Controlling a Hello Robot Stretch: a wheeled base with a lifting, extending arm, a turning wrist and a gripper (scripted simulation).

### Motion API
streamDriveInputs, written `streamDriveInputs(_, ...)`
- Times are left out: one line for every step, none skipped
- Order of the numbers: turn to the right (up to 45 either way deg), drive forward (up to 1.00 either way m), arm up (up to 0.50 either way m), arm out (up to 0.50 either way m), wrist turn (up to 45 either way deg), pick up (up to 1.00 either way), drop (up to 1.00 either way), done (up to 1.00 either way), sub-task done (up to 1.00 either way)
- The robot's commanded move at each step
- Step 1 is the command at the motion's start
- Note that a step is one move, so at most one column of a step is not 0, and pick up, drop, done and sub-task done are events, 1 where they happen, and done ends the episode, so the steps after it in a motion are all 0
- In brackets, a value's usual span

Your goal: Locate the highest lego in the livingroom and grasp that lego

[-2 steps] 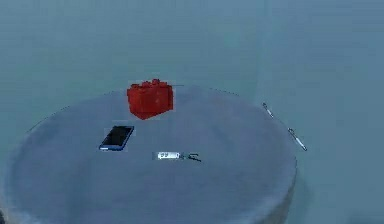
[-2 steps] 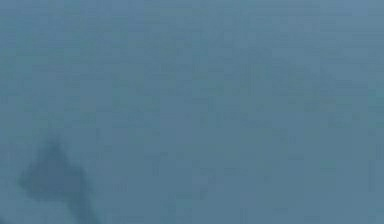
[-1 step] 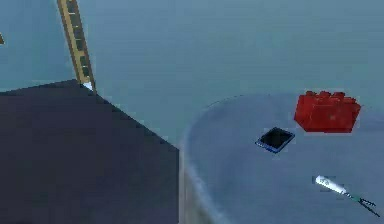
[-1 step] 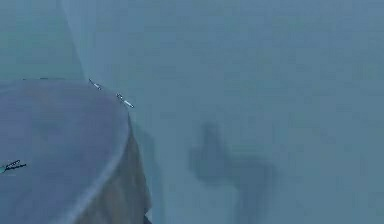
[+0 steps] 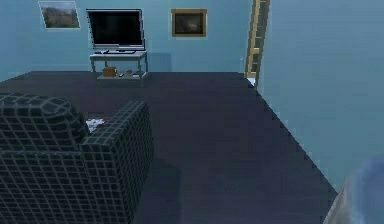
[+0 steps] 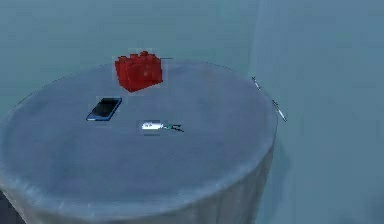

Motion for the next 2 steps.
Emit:
streamDriveInputs(-9.0, 0.00, 0.00, 0.00, 0.0, 0.00, 0.00, 0.00, 0.00)
streamDriveInputs(0.0, 0.00, 0.50, 0.00, 0.0, 0.00, 0.00, 0.00, 0.00)
